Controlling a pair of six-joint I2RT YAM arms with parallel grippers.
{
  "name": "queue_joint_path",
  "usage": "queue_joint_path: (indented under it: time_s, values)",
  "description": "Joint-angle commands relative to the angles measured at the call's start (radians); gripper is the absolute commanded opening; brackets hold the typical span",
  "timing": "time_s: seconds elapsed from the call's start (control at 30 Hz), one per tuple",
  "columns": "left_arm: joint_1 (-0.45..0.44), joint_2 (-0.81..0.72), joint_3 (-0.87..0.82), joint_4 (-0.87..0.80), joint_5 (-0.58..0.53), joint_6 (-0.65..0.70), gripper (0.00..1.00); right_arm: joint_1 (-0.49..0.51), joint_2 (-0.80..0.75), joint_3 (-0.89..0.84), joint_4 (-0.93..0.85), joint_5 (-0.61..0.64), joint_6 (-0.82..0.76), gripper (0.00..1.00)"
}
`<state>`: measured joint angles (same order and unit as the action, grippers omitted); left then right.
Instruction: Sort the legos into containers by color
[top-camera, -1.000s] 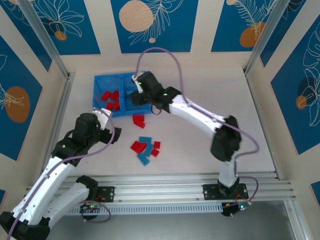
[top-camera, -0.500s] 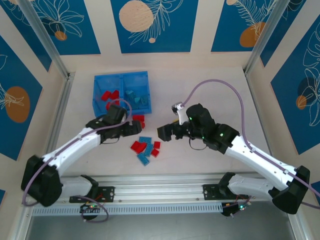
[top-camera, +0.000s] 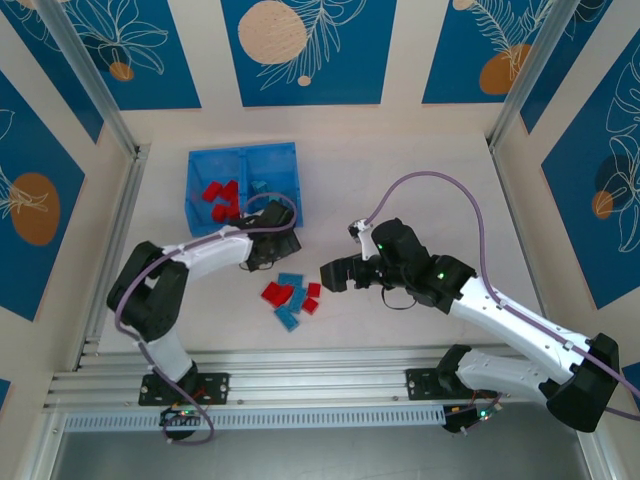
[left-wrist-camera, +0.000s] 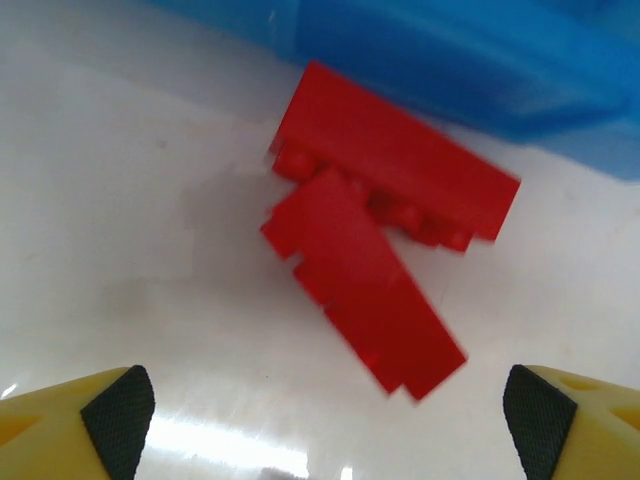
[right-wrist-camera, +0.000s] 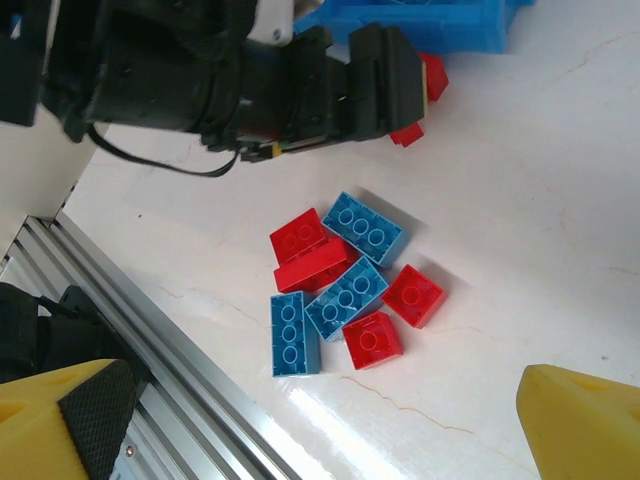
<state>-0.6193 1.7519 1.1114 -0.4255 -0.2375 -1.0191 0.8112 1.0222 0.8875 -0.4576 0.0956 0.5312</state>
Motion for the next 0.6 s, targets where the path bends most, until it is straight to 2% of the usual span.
queue_joint_path:
  time_s: [0.0, 0.2, 0.3, 0.57]
  values:
    - [0.0, 0.06, 0.066, -0.004, -0.07, 0.0, 0.88, -0.005, -0.02, -0.001, -0.014, -0.024, 0.014, 1.0]
    - [0.002, 0.1, 0.062, -0.007, -0.036, -0.002, 0.68, -0.004, -0.037, -0.007, -0.03, -0.031, 0.028, 1.0]
    - [0.002, 0.092, 0.024, 0.0, -0.025, -0.003, 0.54, -0.004, -0.036, -0.002, -0.025, -0.035, 0.032, 0.99]
    - [0.003, -0.032, -0.082, -0.028, -0.021, 0.029, 0.28, -0.001, -0.009, 0.013, -0.013, -0.055, 0.035, 0.99]
